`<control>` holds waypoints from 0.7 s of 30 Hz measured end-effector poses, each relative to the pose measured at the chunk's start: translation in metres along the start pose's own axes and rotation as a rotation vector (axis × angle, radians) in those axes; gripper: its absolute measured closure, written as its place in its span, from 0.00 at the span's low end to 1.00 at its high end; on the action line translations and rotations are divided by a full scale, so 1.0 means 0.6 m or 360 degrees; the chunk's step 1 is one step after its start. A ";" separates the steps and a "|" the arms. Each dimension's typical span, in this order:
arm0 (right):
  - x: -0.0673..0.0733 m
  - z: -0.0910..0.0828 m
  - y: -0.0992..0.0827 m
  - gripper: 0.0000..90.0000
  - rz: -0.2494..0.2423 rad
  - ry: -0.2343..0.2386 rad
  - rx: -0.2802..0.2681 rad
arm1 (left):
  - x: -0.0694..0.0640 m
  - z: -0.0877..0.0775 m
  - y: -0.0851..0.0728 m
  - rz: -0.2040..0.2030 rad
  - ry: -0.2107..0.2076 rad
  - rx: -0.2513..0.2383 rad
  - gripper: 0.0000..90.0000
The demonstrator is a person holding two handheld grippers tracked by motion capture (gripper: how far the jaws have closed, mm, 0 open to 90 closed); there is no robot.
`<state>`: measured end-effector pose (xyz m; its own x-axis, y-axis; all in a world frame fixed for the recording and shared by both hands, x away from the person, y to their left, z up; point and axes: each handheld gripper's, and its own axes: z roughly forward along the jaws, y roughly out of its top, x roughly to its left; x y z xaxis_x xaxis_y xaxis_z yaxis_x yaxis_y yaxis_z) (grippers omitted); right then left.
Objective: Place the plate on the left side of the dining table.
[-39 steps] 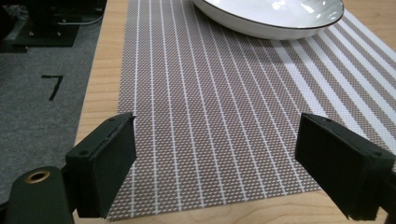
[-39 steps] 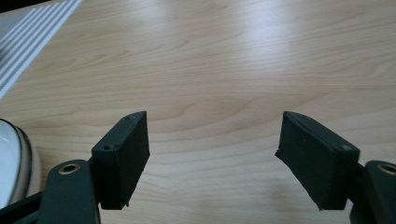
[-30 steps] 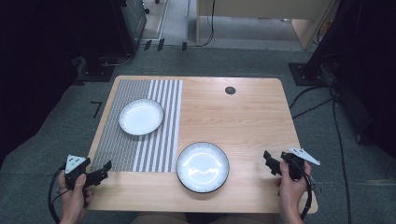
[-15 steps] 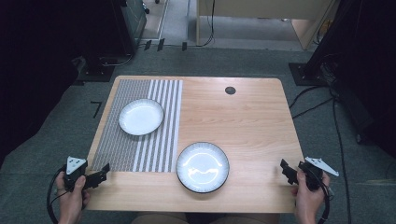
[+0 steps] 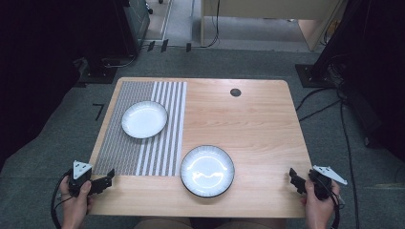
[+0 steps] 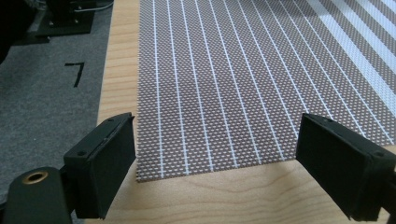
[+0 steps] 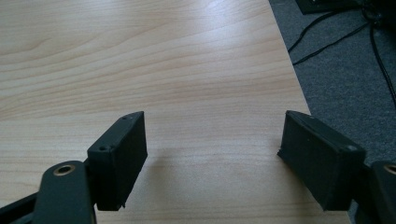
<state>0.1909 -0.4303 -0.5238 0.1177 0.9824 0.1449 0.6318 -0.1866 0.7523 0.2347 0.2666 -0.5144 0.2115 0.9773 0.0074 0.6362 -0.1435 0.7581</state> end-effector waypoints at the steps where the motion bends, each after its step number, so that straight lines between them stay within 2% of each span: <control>1: 0.001 0.000 0.000 0.24 -0.0011 -0.0006 0.0005 | -0.001 0.001 -0.001 0.0006 0.0003 0.0006 0.13; 9: 0.011 0.003 -0.001 0.20 -0.0100 -0.0035 0.0038 | -0.005 0.006 -0.002 0.0037 0.0021 0.0053 0.13; 14: 0.020 0.006 -0.001 0.18 -0.0169 -0.0084 0.0064 | -0.002 0.008 -0.001 0.0016 0.0000 0.0065 0.12; 21: 0.021 0.007 -0.001 0.16 -0.0179 -0.0080 0.0069 | -0.002 0.008 -0.001 0.0020 -0.0015 0.0069 0.12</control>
<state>0.1951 -0.4179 -0.5251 0.0821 0.9962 0.0279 0.6757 -0.0763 0.7333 0.2377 0.2646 -0.5179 0.2265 0.9739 0.0109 0.6647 -0.1628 0.7291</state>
